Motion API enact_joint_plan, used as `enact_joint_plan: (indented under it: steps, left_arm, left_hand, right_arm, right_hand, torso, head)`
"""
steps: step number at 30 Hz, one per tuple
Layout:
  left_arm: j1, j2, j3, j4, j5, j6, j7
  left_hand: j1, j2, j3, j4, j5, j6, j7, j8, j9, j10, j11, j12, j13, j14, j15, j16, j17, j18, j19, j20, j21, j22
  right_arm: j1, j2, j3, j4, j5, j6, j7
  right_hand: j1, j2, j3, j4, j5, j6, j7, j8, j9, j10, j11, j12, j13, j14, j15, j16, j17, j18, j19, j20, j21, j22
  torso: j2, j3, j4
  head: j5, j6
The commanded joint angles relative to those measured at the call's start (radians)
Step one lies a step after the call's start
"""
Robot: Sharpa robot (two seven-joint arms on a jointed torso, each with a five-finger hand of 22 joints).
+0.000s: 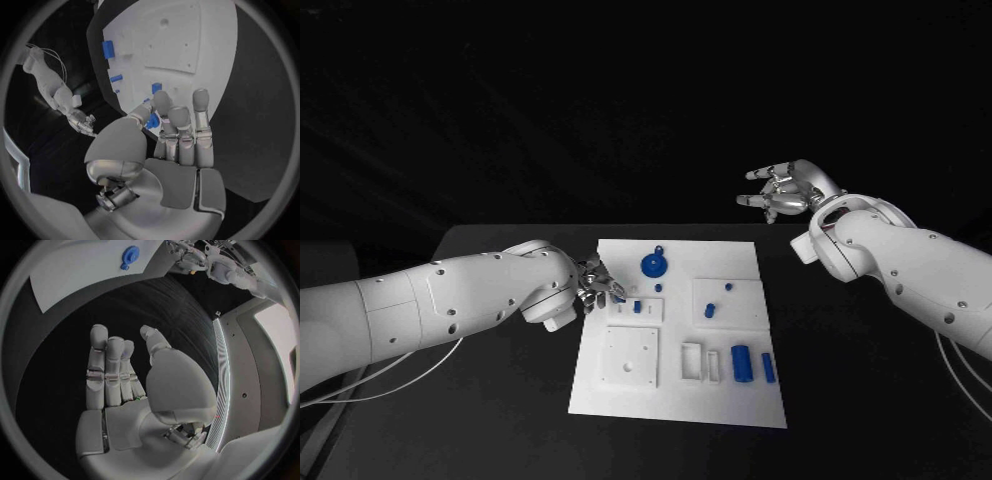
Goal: Assemble the parts on the task board
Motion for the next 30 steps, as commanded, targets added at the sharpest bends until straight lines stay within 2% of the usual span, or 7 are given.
enact_joint_plan:
  steps: [1,7,14,30]
  left_arm:
    - [-0.004,0.010,0.000,-0.009,-0.051,-0.015,-0.007]
    - [-0.014,0.022,0.000,-0.021,-0.070,-0.001,-0.015]
    - [-0.022,0.029,0.000,-0.034,-0.091,0.006,-0.020]
    - [-0.027,0.036,0.000,-0.047,-0.112,0.035,-0.031]
  left_hand:
    - [0.004,0.011,0.050,-0.052,0.004,0.085,-0.077,-0.002,0.141,0.045,-0.013,0.004,-0.002,0.010,0.001,-0.004,0.001,0.005,0.006,0.000,0.006,0.018]
    - [0.003,0.011,0.050,-0.053,0.004,0.085,-0.076,-0.004,0.142,0.045,-0.012,0.005,-0.003,0.010,0.001,-0.005,0.003,0.005,0.005,0.001,0.006,0.018]
    - [0.003,0.011,0.050,-0.053,0.004,0.085,-0.076,-0.004,0.142,0.045,-0.012,0.005,-0.003,0.010,0.001,-0.005,0.003,0.005,0.005,0.001,0.006,0.018]
    - [0.004,0.012,0.051,-0.054,0.004,0.087,-0.076,-0.006,0.143,0.045,-0.012,0.006,-0.004,0.010,0.001,-0.005,0.005,0.005,0.005,0.001,0.008,0.018]
  right_arm:
    - [-0.001,0.002,0.001,0.001,-0.001,0.011,0.002]
    - [-0.001,0.002,0.001,0.002,-0.001,0.012,0.001]
    - [-0.001,0.002,0.001,0.002,-0.001,0.012,0.002]
    - [-0.001,0.002,0.001,0.003,-0.001,0.012,0.002]
  right_hand:
    - [-0.009,0.001,0.000,0.008,0.005,0.000,0.001,-0.002,0.001,-0.005,-0.001,0.004,0.001,-0.005,-0.002,0.004,0.000,0.013,0.004,0.002,-0.002,0.018]
    - [-0.009,0.001,0.000,0.008,0.005,0.000,0.001,-0.002,0.001,-0.005,-0.001,0.004,0.001,-0.005,-0.002,0.004,0.000,0.013,0.004,0.002,-0.002,0.018]
    - [-0.009,0.001,0.000,0.008,0.005,0.000,0.001,-0.002,0.001,-0.005,-0.001,0.004,0.001,-0.005,-0.002,0.004,0.000,0.013,0.004,0.002,-0.002,0.018]
    - [-0.009,0.001,0.000,0.008,0.005,0.000,0.001,-0.002,0.001,-0.005,-0.001,0.004,0.001,-0.005,-0.002,0.004,0.000,0.013,0.004,0.002,-0.002,0.018]
  torso:
    - [0.000,0.0003,-0.0010]
    - [-0.001,0.0001,0.0012]
    - [0.000,-0.0005,0.0007]
    - [-0.001,-0.0003,0.0007]
  head:
    - [-0.001,-0.003]
    - [-0.003,-0.005]
    - [-0.004,-0.006]
    - [-0.007,-0.009]
